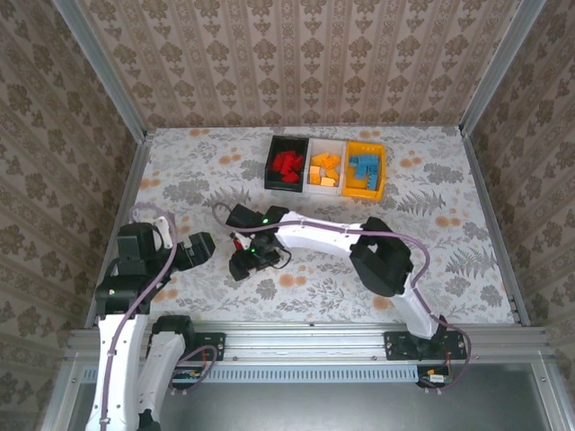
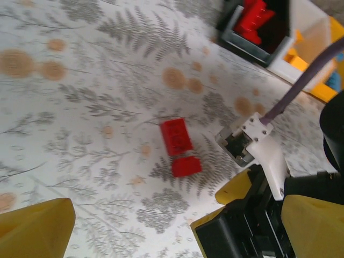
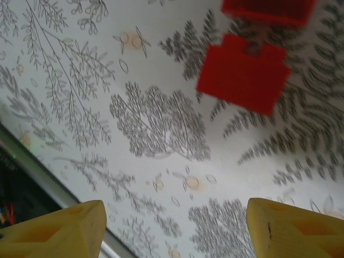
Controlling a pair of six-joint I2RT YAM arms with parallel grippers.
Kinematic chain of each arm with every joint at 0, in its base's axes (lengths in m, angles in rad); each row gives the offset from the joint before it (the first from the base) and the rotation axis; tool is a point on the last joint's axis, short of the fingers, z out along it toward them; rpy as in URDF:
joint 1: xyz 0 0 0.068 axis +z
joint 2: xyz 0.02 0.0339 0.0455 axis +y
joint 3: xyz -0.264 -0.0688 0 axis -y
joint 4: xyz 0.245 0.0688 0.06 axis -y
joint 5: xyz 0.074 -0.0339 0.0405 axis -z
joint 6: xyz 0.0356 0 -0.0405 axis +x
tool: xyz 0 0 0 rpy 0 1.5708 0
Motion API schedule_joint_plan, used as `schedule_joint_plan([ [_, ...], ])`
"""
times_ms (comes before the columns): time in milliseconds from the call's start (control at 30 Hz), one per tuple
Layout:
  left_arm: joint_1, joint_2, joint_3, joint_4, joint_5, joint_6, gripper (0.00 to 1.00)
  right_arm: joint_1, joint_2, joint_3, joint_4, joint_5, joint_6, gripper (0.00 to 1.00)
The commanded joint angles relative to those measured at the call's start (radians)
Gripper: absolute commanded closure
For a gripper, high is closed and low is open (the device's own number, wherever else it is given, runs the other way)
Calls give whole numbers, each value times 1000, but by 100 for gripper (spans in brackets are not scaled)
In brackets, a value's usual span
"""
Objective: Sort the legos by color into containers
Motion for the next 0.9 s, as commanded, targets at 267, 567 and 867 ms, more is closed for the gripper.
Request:
schedule_joint_plan([
  [267, 1, -39, 36, -57, -125, -37, 0, 16, 161, 215, -132, 225, 37, 29],
  [567, -19, -50, 33, -44, -95, -30, 0, 10, 261, 346, -184, 295, 57, 37],
  [867, -28, -58, 30, -36, -72, -23, 0, -10, 235, 317, -180, 326, 69, 61],
])
